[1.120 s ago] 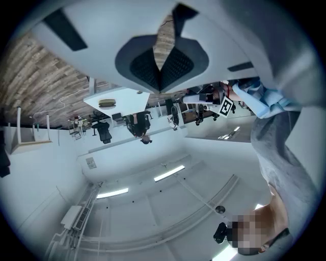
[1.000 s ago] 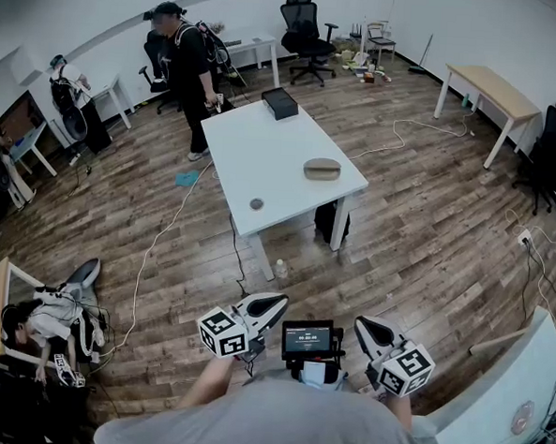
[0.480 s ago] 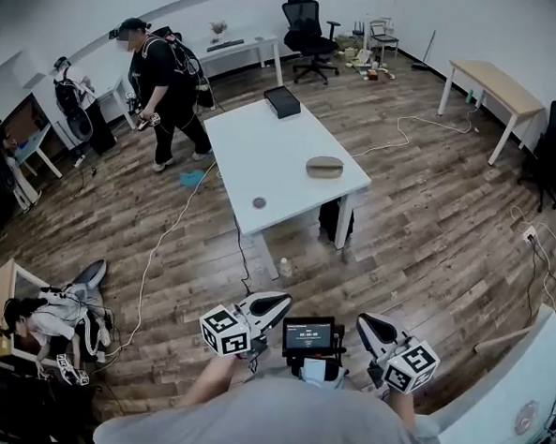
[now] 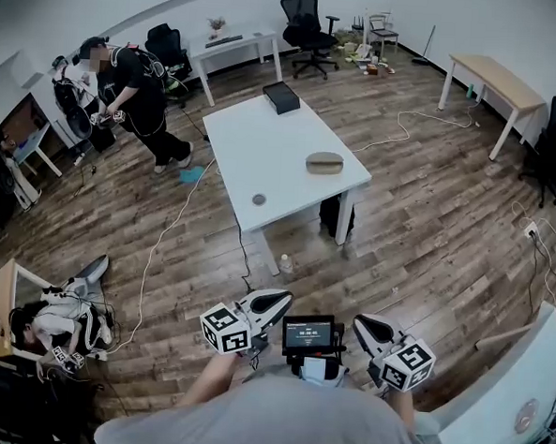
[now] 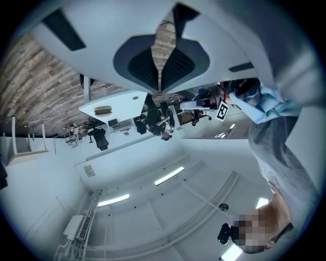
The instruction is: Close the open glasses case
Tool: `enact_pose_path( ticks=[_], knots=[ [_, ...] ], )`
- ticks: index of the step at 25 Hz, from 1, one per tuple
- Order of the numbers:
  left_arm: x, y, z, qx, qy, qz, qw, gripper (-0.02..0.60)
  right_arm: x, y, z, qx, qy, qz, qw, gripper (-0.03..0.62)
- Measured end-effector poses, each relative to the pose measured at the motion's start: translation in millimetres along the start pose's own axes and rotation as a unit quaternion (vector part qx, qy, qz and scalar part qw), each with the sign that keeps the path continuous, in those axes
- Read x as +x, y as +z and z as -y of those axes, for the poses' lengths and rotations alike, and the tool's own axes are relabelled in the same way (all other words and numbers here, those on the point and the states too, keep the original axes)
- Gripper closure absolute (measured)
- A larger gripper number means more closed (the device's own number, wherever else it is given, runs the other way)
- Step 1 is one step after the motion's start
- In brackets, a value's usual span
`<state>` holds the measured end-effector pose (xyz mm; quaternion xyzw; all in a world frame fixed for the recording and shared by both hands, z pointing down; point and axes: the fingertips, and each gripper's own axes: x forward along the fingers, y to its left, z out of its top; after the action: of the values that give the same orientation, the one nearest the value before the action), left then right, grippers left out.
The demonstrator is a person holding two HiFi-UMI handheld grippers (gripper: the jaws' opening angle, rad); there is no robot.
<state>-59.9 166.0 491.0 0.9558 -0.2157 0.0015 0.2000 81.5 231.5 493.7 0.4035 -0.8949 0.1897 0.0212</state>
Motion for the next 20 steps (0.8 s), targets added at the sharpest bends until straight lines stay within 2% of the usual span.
enact_pose_path(
  ticks=[12,20],
  knots=[
    [11,-3,-5,-0.015,0.005,-0.002,0.9999,0.563,-2,9,9,-0.003,0.015,0.015,1.000,0.560],
    [32,-2,-45,-0.032,0.006,0.002,0.9995,0.563,22,12,40,-0.001,0.004,0.010,1.000,0.560]
  ],
)
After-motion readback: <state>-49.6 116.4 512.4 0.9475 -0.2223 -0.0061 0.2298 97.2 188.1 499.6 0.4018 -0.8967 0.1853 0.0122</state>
